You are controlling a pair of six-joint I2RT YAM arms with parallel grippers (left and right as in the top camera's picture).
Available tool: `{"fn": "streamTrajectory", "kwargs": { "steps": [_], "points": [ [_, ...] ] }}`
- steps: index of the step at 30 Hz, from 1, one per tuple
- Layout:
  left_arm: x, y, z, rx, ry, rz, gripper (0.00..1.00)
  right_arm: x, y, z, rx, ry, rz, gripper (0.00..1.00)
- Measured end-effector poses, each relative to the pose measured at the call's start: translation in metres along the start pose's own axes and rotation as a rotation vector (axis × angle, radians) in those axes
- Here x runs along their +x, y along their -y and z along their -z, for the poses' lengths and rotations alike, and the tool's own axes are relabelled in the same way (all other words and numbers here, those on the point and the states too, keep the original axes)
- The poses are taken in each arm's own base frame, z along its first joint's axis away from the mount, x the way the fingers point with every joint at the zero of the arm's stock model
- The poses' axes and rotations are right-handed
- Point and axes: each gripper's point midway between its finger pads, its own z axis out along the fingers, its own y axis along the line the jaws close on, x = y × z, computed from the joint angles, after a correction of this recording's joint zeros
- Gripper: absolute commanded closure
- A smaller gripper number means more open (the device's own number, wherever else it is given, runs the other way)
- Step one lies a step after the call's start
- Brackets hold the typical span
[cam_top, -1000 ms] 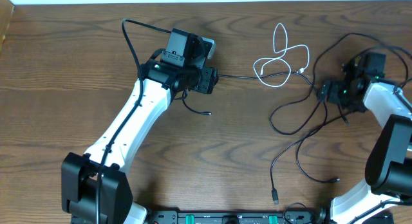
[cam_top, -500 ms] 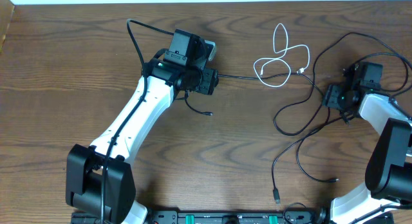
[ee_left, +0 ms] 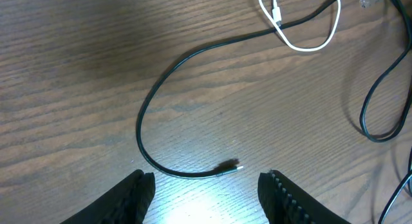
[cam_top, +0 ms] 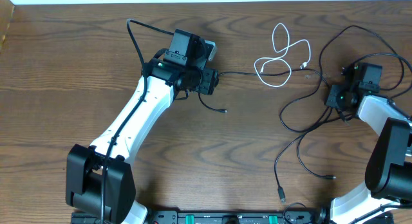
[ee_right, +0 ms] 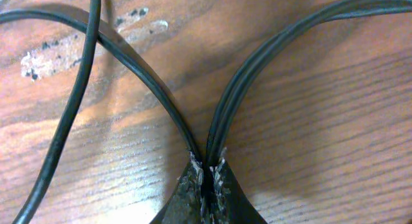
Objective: Untangle cables
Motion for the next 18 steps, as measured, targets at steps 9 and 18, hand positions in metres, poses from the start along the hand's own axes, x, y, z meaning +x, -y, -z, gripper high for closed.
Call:
{"fn": "streamTrajectory", "kwargs": {
  "steps": [9, 18],
  "points": [
    [0.0, 0.0, 0.0, 0.0, 0.0, 0.0, 0.43, -0.011, 0.042, 0.004, 0.093, 0.03, -0.116, 0.99],
    [-0.002, 0.0, 0.0, 0.001, 0.007, -0.002, 0.43, -0.026, 0.114, 0.02, 0.195, 0.078, -0.267, 0.99]
  ]
}}
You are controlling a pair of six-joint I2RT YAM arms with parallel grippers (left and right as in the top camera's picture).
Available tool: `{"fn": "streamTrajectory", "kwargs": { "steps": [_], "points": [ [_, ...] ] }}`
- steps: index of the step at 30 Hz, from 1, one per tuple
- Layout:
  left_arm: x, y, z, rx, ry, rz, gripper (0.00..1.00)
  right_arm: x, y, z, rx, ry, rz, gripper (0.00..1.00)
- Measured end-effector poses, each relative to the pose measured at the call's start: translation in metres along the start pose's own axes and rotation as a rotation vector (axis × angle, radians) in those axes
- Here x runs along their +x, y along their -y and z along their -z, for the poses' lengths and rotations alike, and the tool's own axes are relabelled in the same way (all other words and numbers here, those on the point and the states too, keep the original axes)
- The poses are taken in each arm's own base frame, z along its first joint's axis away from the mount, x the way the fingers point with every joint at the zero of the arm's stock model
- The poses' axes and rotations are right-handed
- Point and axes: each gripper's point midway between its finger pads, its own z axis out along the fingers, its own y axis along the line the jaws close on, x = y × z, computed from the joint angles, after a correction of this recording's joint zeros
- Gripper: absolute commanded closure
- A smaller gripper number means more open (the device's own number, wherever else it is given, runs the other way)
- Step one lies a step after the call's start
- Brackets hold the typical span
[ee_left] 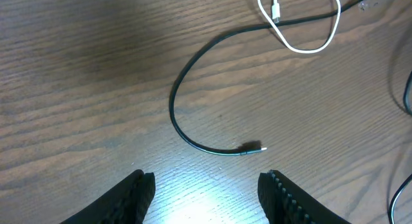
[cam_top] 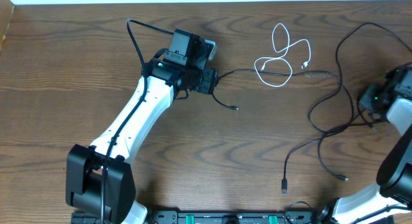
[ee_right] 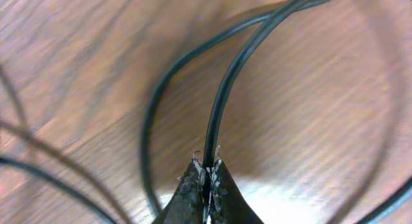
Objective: Untangle cables
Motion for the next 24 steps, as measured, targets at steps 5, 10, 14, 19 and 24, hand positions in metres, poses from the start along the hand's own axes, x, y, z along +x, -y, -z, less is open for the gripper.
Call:
{"fn": "streamTrajectory", "kwargs": {
  "steps": [5, 10, 14, 19, 24],
  "points": [
    [0.0, 0.0, 0.0, 0.0, 0.0, 0.0, 0.43, -0.004, 0.021, 0.0, 0.028, 0.01, -0.042, 0.99],
    [0.0, 0.0, 0.0, 0.0, 0.0, 0.0, 0.43, -0.009, 0.049, 0.001, 0.063, 0.029, -0.096, 0.99],
    [0.0, 0.0, 0.0, 0.0, 0.0, 0.0, 0.43, -0.009, 0.072, 0.003, 0.094, 0.034, -0.157, 0.99],
    [0.0, 0.0, 0.0, 0.0, 0.0, 0.0, 0.43, -0.011, 0.093, 0.005, 0.111, 0.048, -0.221, 0.99],
    [0.0, 0.0, 0.0, 0.0, 0.0, 0.0, 0.43, -0.019, 0.101, 0.007, 0.113, 0.085, -0.249, 0.99]
  ]
}}
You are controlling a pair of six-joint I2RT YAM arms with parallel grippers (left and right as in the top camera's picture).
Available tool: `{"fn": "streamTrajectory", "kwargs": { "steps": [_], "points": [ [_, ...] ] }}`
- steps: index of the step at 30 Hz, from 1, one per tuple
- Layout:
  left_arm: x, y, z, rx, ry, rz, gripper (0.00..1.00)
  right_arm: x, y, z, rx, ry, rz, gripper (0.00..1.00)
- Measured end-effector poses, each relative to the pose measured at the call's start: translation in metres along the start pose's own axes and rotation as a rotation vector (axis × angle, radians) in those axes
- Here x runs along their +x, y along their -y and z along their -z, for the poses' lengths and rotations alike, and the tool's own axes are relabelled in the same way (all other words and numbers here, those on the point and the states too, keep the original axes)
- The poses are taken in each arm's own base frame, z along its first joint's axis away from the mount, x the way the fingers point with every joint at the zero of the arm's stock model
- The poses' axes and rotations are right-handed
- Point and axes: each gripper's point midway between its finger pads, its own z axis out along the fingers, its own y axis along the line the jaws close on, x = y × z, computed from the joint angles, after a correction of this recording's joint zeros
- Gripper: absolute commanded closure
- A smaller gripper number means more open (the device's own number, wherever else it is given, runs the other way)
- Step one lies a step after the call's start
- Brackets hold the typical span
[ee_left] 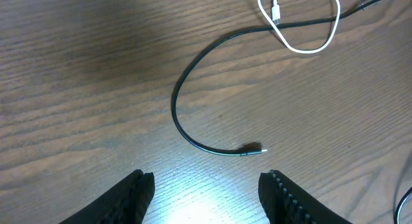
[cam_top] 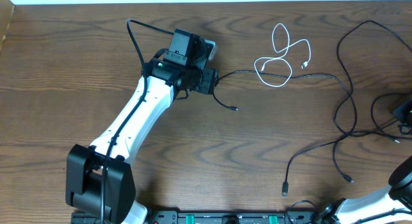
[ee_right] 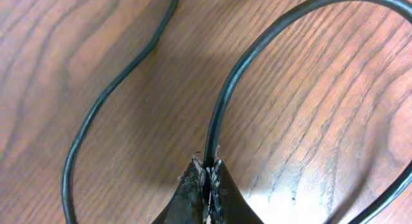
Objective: Untangle cables
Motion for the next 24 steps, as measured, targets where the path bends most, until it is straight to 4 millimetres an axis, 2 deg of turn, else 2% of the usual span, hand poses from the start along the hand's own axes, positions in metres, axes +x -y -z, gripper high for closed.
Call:
{"fn": "streamTrajectory", "kwargs": {
  "steps": [1, 2, 3, 5, 6, 11, 15, 17, 20, 22, 24],
  "points": [
    [0.0, 0.0, 0.0, 0.0, 0.0, 0.0, 0.4, -0.001, 0.0, 0.0, -0.002, 0.0, -0.004, 0.96],
    [0.0, 0.0, 0.0, 0.0, 0.0, 0.0, 0.39, -0.001, 0.0, 0.0, -0.007, -0.002, -0.007, 0.77],
    [0.0, 0.0, 0.0, 0.0, 0.0, 0.0, 0.39, -0.001, -0.002, 0.001, -0.018, -0.008, -0.013, 0.53],
    [0.0, 0.0, 0.0, 0.0, 0.0, -0.002, 0.38, -0.002, -0.008, 0.002, -0.056, -0.015, -0.02, 0.14],
    [0.0, 0.0, 0.0, 0.0, 0.0, -0.002, 0.38, -0.003, -0.015, 0.003, -0.096, -0.02, -0.023, 0.01],
    [0.0, 0.0, 0.0, 0.0, 0.0, -0.003, 0.38, 0.005, -0.057, 0.012, -0.319, -0.066, -0.014, 0.01],
    [0.0, 0.0, 0.0, 0.0, 0.0, -0.002, 0.38, 0.029, -0.095, 0.021, -0.426, -0.152, 0.045, 0.01],
    [0.0, 0.0, 0.0, 0.0, 0.0, -0.002, 0.38, 0.048, -0.12, 0.026, -0.452, -0.194, 0.13, 0.01],
    [0.0, 0.0, 0.0, 0.0, 0.0, -0.002, 0.38, 0.066, -0.148, 0.029, -0.439, -0.203, 0.253, 0.01],
    [0.0, 0.0, 0.0, 0.0, 0.0, -0.002, 0.38, 0.077, -0.166, 0.031, -0.423, -0.197, 0.34, 0.02],
    [0.0, 0.0, 0.0, 0.0, 0.0, -0.002, 0.38, 0.084, -0.176, 0.033, -0.402, -0.189, 0.403, 0.07]
  ]
}}
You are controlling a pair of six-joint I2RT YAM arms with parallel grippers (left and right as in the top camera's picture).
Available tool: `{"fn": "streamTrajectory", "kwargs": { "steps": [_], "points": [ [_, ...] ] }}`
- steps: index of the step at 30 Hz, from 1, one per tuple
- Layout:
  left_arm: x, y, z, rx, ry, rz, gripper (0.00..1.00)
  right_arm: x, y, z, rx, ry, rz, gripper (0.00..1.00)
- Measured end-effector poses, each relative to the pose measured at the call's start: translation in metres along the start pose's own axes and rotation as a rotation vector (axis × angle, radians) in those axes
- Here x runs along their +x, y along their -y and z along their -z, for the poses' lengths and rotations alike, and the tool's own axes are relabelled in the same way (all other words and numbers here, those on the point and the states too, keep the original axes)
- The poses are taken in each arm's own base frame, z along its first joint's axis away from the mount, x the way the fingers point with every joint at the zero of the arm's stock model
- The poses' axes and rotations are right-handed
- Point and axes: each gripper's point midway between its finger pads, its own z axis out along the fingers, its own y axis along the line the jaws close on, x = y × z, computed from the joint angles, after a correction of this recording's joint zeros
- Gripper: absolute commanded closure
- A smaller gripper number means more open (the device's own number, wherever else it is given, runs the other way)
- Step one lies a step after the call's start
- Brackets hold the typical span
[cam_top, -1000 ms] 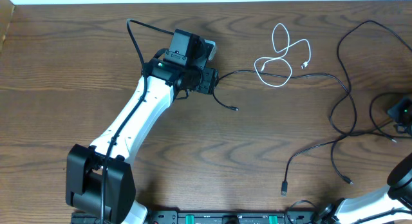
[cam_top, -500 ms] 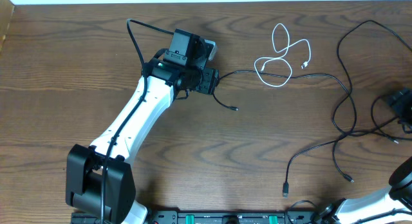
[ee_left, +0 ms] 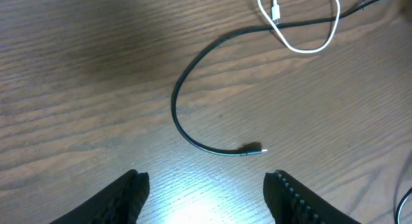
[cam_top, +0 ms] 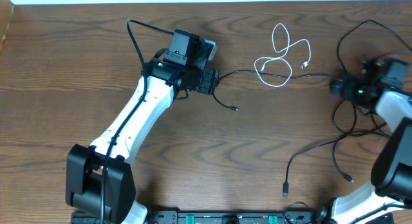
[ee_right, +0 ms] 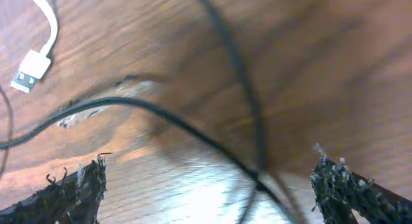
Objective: Untangle cables
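Observation:
A thin black cable curls past my left gripper and ends in a small plug on the wood. It runs right under a coiled white cable. In the left wrist view my left gripper is open above bare wood, just short of the plug. More black cables loop at the right. My right gripper hovers at their top left. In the right wrist view my right gripper is wide open, with blurred black strands crossing beneath it and a white USB plug at the far left.
Two black cable ends lie near the front right of the wooden table. The right arm's own lead arcs along the table's right edge.
My right gripper was shut on a black cable at the table's far right edge. It now stands open farther left, near the white cable's end. The left arm has held still.
My right gripper was shut on black cable strands just right of the white coil. It then held one farther right, then at the right edge, with the black tangle spread rightward and the left-hand plug shifted right. Now it is open and back left.

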Motion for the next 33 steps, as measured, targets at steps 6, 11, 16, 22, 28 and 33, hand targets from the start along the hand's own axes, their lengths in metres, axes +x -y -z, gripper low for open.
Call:
{"fn": "streamTrajectory", "kwargs": {
  "steps": [6, 11, 16, 22, 28, 33],
  "points": [
    [0.0, 0.0, 0.0, 0.0, 0.0, 0.0, 0.37, -0.007, -0.005, 0.0, 0.067, 0.01, 0.129, 0.11],
    [0.0, 0.0, 0.0, 0.0, 0.0, 0.0, 0.37, -0.005, 0.008, 0.002, 0.14, -0.018, 0.26, 0.08],
    [0.0, 0.0, 0.0, 0.0, 0.0, 0.0, 0.37, -0.004, 0.011, 0.003, 0.155, -0.038, 0.434, 0.07],
    [0.0, 0.0, 0.0, 0.0, 0.001, 0.0, 0.37, 0.0, -0.005, 0.001, 0.058, -0.042, 0.573, 0.01],
    [0.0, 0.0, 0.0, 0.0, 0.001, 0.002, 0.36, 0.004, -0.025, -0.001, -0.024, -0.032, 0.675, 0.01],
    [0.0, 0.0, 0.0, 0.0, 0.001, 0.002, 0.36, 0.005, -0.039, -0.002, -0.058, -0.025, 0.727, 0.01]
  ]
}}
